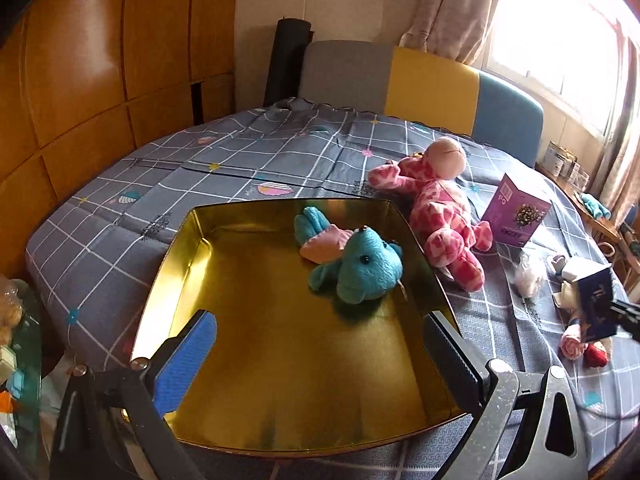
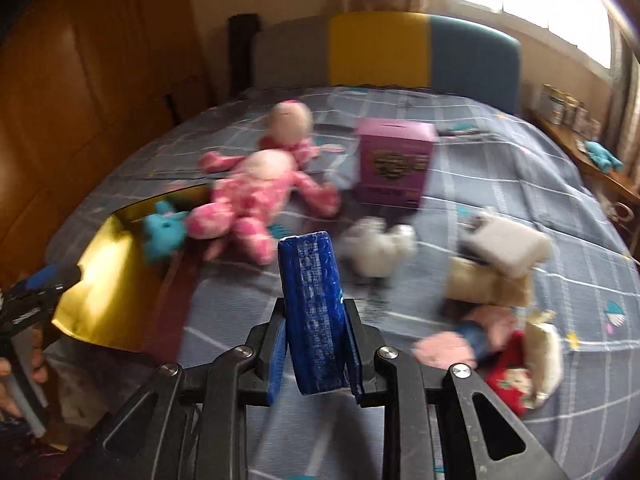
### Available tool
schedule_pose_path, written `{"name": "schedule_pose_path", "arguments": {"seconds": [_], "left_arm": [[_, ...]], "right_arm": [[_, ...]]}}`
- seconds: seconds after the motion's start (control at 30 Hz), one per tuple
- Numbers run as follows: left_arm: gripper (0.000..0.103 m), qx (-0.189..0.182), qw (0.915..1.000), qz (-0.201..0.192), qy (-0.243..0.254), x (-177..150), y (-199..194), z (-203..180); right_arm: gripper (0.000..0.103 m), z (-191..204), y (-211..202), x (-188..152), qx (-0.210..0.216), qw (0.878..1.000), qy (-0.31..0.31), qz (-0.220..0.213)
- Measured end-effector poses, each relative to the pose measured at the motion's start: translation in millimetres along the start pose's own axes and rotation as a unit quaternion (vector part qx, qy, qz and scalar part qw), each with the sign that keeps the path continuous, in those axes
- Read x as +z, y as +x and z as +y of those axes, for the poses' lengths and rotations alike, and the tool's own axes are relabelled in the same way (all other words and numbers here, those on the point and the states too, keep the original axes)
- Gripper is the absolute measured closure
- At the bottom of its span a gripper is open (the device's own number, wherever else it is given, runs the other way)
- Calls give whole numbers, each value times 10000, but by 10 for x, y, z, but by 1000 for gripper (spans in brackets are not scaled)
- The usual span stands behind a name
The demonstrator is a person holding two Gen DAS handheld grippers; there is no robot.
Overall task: Organize soft objects
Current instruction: 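Carry the blue Tempo pack to the gold tray and release it with the right gripper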
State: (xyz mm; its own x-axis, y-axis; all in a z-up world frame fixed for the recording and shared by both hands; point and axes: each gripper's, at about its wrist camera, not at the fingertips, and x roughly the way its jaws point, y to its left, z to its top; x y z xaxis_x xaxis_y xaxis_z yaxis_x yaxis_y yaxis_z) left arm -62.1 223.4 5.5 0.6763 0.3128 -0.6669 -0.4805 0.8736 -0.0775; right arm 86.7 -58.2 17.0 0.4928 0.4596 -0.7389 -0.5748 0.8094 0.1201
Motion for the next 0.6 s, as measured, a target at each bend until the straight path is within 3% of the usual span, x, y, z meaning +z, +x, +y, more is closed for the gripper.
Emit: {"name": "schedule_pose_path", "arguments": {"seconds": [0.17, 0.37, 0.6], "left_arm": [[0, 46, 9999, 33, -131, -6, 6, 93], [0, 147, 9991, 45, -394, 24, 3, 325], [0, 463, 9971, -45, -608, 69, -5, 634]], "right_arm": [[79, 623, 189, 78, 753, 9965, -338, 150], [79, 1222, 429, 157, 1296, 9892, -611, 319], [77, 1678, 942, 189, 1337, 9842, -885, 751]]}}
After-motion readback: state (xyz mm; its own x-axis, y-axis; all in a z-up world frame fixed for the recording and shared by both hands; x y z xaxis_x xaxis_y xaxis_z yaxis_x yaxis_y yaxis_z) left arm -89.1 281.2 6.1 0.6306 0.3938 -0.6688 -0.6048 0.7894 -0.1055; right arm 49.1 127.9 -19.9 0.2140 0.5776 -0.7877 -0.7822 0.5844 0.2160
